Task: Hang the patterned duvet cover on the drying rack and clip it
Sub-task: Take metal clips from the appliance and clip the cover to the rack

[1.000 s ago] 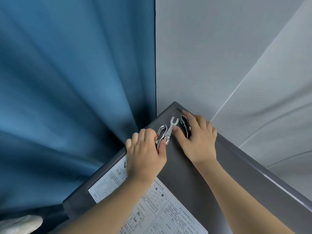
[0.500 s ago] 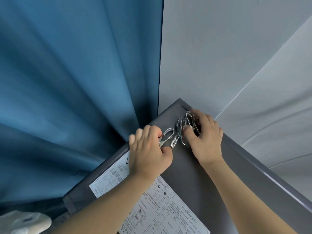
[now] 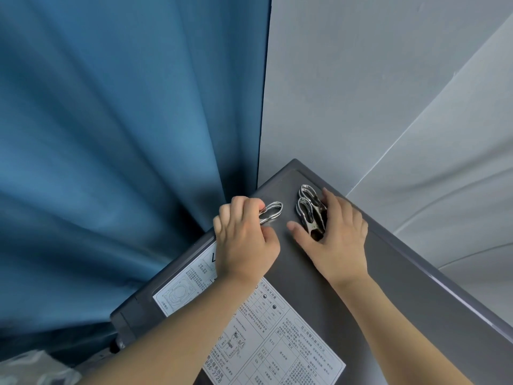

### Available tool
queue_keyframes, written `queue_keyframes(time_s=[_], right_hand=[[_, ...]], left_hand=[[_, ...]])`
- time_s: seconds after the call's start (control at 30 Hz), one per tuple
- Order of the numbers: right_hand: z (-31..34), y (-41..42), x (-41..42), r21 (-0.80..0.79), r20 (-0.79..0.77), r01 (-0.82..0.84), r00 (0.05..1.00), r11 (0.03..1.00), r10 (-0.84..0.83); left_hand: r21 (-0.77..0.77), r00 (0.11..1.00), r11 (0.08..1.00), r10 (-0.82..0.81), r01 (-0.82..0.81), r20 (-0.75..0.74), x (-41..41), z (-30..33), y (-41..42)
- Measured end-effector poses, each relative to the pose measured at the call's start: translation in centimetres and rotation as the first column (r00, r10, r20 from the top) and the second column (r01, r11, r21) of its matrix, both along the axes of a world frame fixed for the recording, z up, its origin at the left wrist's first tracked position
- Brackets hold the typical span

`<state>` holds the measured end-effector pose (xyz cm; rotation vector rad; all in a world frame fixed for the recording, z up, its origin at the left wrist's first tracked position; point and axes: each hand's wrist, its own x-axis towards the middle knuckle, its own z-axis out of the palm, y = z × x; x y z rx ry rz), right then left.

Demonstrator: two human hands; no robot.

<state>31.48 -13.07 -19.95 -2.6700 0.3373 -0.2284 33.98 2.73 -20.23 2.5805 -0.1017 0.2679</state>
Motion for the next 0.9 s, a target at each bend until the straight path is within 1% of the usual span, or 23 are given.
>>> queue_keyframes(time_s=[0.03, 0.1, 0.17, 0.3, 0.43, 0.5, 0.57, 0.6, 0.63, 0.67, 0.77, 0.83, 0.9], right_hand=[[-0.2, 0.2, 0.2, -0.072, -0.004, -0.007, 1.000, 0.997, 0.007], [-0.4, 0.6, 0.6, -0.123, 0.025, 0.006, 1.000, 0.992, -0.003], [-0.4, 0.6, 0.8, -0.093, 0.043, 0.051, 0.998, 0.994, -0.048], [-0.2, 0.5, 0.9, 0.024, 0.024, 0.105, 0.994, 0.994, -0.106], [0.6, 0.6, 0.8, 0.112, 0.027, 0.094, 0.995, 0.989, -0.097], [1.4, 0.6, 0.7, 0.085, -0.036, 0.073, 0.997, 0.994, -0.070], [2.6, 0.6, 0.7, -0.021, -0.200, 0.019, 0.980, 1.000, -0.022], [3.2, 0.6, 0.6, -0.054, -0.290, -0.006, 0.957, 0.999, -0.010], [3.7, 0.6, 0.4, -0.050, -0.366, -0.011, 0.931, 0.999, -0.008], [4.2, 0.6, -0.1, -0.013, -0.416, 0.009, 0.909, 1.000, -0.014], [5.3, 1.2, -2.2, 0.207, -0.479, 0.112, 0.878, 0.972, 0.000], [6.5, 1.9, -3.4, 0.325, -0.471, 0.111, 0.880, 0.939, 0.059], [8.1, 2.9, -4.4, 0.427, -0.420, 0.086, 0.901, 0.900, 0.113]], left_hand=[[0.004, 1.000, 1.000, 0.016, -0.016, -0.002, 0.0, 0.0, 0.0], [0.020, 0.998, 0.998, 0.063, -0.063, -0.003, 0.0, -0.1, -0.1], [0.060, 0.996, 0.994, 0.092, -0.092, -0.002, 0.0, 0.0, -0.2], [0.150, 0.994, 0.983, 0.103, -0.105, 0.021, -0.2, -0.2, -0.4], [0.170, 0.990, 0.977, 0.116, -0.127, 0.075, -0.6, -0.8, -0.2], [0.160, 0.990, 0.980, 0.105, -0.119, 0.093, -0.7, -0.9, 0.0], [0.143, 0.991, 0.984, 0.098, -0.110, 0.091, -0.9, -0.8, 0.3], [0.123, 0.991, 0.985, 0.110, -0.119, 0.075, -1.1, -0.7, 0.5], [0.094, 0.991, 0.987, 0.128, -0.133, 0.049, -1.4, -0.4, 0.6], [0.061, 0.989, 0.987, 0.147, -0.148, 0.019, -1.8, 0.1, 0.8], [0.009, 0.985, 0.986, 0.166, -0.166, -0.039, -3.5, 2.3, 2.0], [-0.001, 0.986, 0.990, 0.144, -0.144, -0.081, -4.7, 4.4, 3.1], [-0.023, 0.986, 0.990, 0.136, -0.138, -0.097, -6.4, 6.9, 4.4]])
